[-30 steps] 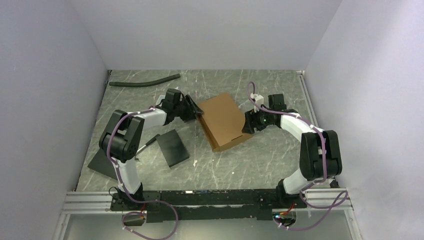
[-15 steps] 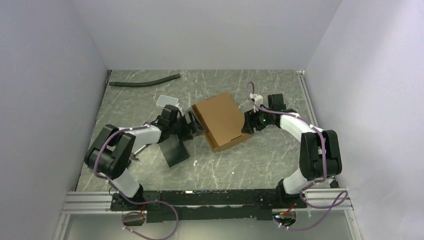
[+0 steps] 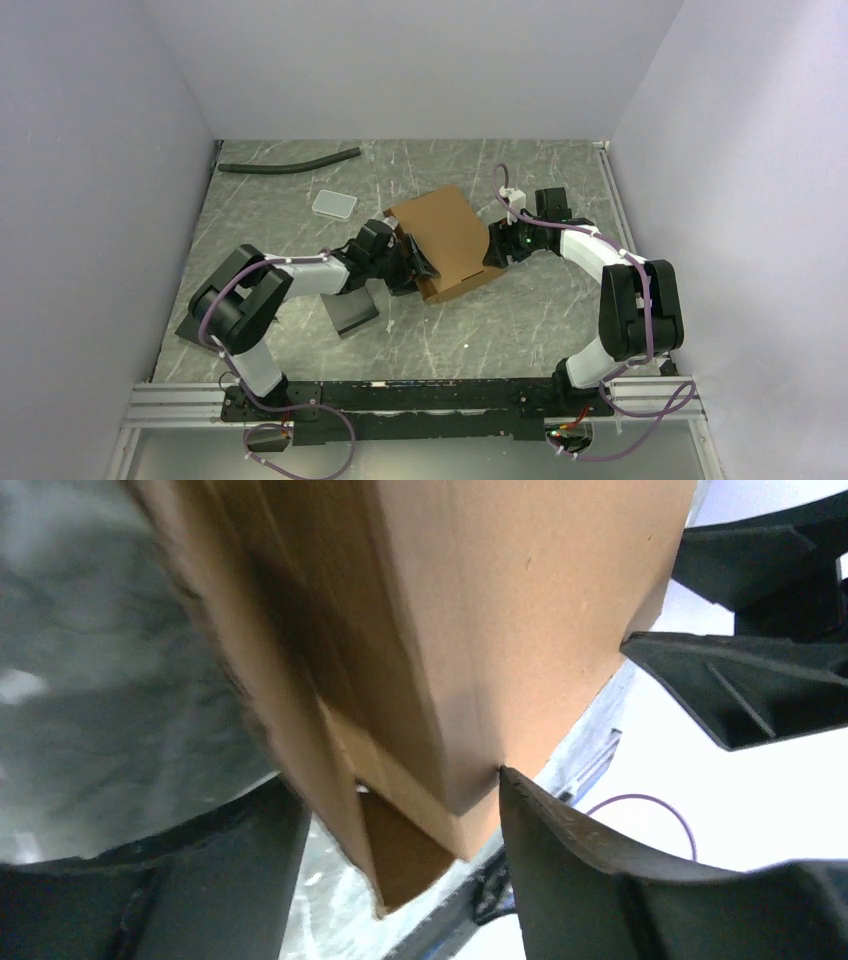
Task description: Fold the paper box
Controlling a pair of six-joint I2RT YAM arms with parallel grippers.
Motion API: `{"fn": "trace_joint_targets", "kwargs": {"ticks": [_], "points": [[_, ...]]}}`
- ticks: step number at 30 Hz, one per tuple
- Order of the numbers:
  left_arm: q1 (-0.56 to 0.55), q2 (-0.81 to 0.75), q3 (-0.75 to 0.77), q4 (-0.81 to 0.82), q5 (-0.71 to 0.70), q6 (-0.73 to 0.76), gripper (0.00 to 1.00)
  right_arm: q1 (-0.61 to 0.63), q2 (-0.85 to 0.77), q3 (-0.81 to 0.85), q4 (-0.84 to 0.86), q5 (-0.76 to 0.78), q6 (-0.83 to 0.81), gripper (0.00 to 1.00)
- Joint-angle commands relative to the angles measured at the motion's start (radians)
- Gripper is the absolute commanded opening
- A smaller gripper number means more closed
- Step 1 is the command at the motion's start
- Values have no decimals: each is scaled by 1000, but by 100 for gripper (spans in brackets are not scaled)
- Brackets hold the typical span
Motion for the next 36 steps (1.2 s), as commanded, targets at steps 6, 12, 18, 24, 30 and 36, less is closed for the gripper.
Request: {"fn": "trace_joint_targets", "kwargs": {"ticks": [6, 12, 18, 24, 30, 36], "points": [[-140, 17, 169, -262, -124, -183, 25, 28, 44, -8, -27, 77, -39, 70], [-140, 46, 211, -267, -122, -153, 18, 29, 43, -11, -26, 79, -41, 70], [-138, -12, 213, -319, -165, 1, 66, 28, 41, -8, -28, 80, -43, 70], [-17, -131, 110, -260, -143, 188, 96, 29, 44, -4, -31, 78, -43, 70], [235, -89, 119, -142, 53, 301, 99, 30, 47, -6, -30, 79, -45, 70], [295, 99, 312, -241, 105, 339, 92, 31, 53, -6, -30, 79, -46, 70]]}}
